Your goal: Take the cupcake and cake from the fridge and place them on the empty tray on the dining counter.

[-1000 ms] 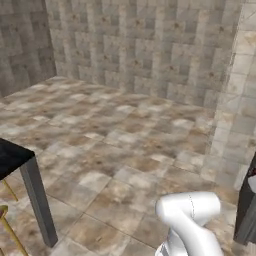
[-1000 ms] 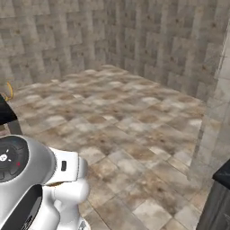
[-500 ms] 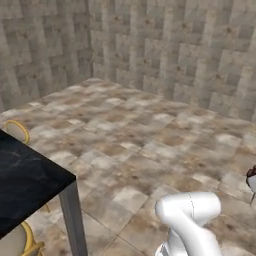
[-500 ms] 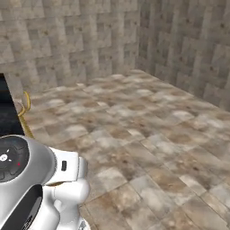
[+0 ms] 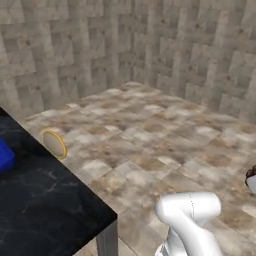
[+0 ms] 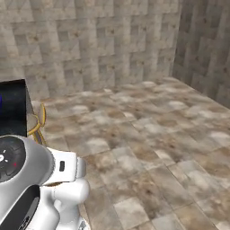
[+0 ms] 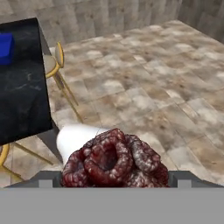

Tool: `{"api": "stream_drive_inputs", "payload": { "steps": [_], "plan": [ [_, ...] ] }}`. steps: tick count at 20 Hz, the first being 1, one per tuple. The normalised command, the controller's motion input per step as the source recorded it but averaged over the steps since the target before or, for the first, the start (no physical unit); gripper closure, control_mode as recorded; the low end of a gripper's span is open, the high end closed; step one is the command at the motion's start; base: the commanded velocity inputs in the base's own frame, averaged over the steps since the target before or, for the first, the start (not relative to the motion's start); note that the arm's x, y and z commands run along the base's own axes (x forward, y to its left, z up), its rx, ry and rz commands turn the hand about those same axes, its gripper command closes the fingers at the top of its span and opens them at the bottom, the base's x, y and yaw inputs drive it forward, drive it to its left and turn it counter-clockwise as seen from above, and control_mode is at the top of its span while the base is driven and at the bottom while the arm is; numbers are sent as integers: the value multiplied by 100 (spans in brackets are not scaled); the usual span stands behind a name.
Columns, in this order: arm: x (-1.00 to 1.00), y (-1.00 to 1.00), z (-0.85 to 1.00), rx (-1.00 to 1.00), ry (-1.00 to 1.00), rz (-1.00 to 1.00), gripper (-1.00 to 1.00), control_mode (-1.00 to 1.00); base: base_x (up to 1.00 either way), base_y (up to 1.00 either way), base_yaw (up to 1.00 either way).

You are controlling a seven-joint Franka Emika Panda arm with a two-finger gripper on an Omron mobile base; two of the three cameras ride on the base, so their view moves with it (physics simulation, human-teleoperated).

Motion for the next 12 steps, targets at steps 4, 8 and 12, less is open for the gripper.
{"api": "stream_drive_inputs", "payload": {
  "steps": [4,8,12],
  "plan": [
    [0,0,0,0,0,0,100,100,100,-11,45],
    [0,0,0,0,0,0,100,100,100,-31,53],
    [0,0,0,0,0,0,100,100,100,-23,56]
  ]
}}
